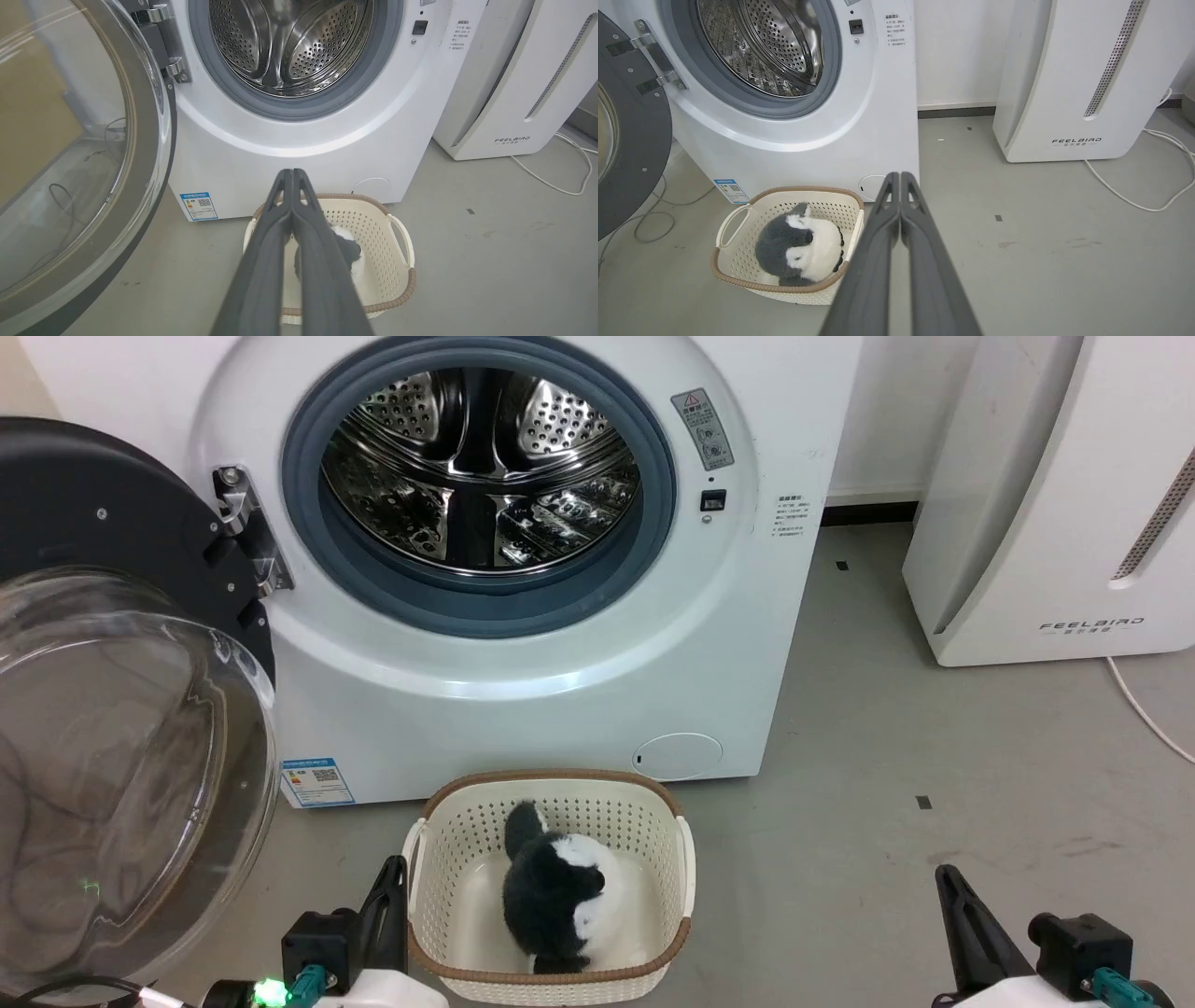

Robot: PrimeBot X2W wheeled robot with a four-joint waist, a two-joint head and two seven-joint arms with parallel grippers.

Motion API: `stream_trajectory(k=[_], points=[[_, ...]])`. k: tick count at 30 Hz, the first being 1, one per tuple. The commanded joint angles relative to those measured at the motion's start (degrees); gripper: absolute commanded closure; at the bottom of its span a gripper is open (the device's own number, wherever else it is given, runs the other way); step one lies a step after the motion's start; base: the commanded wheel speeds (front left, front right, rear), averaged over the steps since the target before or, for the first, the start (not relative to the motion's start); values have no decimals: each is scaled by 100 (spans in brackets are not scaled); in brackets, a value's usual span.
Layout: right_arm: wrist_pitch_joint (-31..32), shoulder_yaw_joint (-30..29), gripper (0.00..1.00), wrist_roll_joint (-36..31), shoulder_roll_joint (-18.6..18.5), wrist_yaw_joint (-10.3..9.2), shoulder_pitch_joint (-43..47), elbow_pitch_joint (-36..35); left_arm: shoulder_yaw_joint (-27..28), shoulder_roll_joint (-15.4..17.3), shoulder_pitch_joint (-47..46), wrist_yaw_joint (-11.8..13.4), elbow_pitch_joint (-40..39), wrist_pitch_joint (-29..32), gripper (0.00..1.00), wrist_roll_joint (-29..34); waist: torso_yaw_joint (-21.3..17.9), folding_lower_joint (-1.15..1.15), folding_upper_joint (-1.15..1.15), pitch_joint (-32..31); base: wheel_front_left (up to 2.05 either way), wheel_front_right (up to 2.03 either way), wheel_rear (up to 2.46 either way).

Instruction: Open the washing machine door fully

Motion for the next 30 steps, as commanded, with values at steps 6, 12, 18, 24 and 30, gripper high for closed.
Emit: stream_trajectory(k=[6,12,18,24,30], points=[[52,19,100,-77,3,1,-50,-98,149,-80,23,-100,-112,74,100,154,25,0,0,3,0,0,0],[93,26,100,-111,4,1,-66,-154,251,-140,30,-171,-179,137,100,253,50,0,0,6,0,0,0],[134,34,100,-144,4,1,-82,-210,353,-200,37,-243,-246,200,100,353,75,0,0,10,0,0,0],[176,42,100,-178,5,1,-99,-266,455,-260,43,-315,-313,263,100,453,99,0,0,13,0,0,0],[217,50,100,-212,6,1,-115,-322,557,-320,50,-386,-381,326,100,553,124,0,0,16,0,0,0]])
